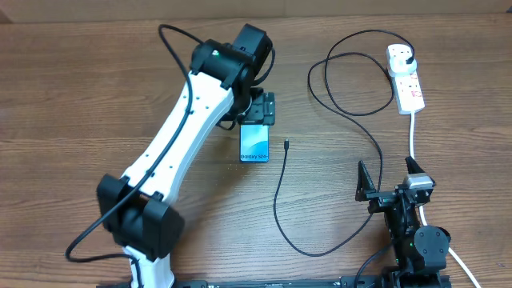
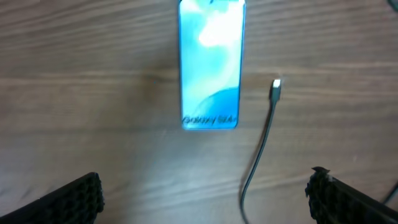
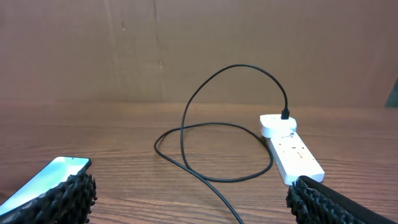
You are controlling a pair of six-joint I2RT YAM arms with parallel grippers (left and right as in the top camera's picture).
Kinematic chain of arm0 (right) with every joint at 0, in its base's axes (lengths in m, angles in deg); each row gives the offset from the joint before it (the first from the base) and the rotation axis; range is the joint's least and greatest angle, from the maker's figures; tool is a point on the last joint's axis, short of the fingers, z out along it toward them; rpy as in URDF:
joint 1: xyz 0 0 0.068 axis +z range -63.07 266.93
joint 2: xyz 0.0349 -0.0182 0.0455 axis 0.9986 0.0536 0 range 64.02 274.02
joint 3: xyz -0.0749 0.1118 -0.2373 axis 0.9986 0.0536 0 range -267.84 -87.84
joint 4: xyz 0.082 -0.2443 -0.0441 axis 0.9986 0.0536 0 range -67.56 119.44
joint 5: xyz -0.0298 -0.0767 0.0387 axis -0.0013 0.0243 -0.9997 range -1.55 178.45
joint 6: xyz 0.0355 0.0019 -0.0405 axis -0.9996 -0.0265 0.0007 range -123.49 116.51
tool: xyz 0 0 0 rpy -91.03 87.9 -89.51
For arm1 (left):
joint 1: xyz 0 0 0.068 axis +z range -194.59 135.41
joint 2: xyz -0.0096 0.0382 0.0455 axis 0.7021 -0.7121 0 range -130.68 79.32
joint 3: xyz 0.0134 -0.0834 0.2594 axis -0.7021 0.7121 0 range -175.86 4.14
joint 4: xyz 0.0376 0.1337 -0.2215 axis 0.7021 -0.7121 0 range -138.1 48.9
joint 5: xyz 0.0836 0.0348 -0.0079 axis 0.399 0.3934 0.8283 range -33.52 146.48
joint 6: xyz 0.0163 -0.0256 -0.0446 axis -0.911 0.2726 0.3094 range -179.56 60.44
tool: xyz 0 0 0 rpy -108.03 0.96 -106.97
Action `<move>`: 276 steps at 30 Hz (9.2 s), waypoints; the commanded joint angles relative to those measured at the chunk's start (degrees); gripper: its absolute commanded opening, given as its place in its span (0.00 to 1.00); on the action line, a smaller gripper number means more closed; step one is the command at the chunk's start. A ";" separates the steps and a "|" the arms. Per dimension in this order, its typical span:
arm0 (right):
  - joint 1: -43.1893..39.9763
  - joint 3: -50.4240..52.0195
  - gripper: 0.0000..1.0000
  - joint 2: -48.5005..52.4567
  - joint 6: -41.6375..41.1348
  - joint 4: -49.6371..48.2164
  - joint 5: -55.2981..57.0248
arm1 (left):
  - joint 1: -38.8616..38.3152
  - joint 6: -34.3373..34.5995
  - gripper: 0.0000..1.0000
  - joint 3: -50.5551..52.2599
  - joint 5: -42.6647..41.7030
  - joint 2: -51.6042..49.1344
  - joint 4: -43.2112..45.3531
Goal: Plug charger to phone and switch on socket
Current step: 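Move the left gripper forward over the phone, then lower the open left gripper down onto the phone's top edge, then close the left gripper on the phone's top end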
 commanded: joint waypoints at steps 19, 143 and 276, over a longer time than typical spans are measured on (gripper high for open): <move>-0.17 0.61 1.00 -0.57 0.09 -0.42 -0.02 | 0.00 1.70 1.00 -1.49 -0.50 -11.93 7.34; -0.17 0.59 1.00 -0.57 0.07 -0.44 -0.02 | -1.88 1.55 1.00 13.20 4.98 -16.87 23.69; -0.17 0.61 1.00 -0.57 0.07 -0.44 -0.02 | -0.24 -0.52 0.71 13.84 3.17 -19.39 24.46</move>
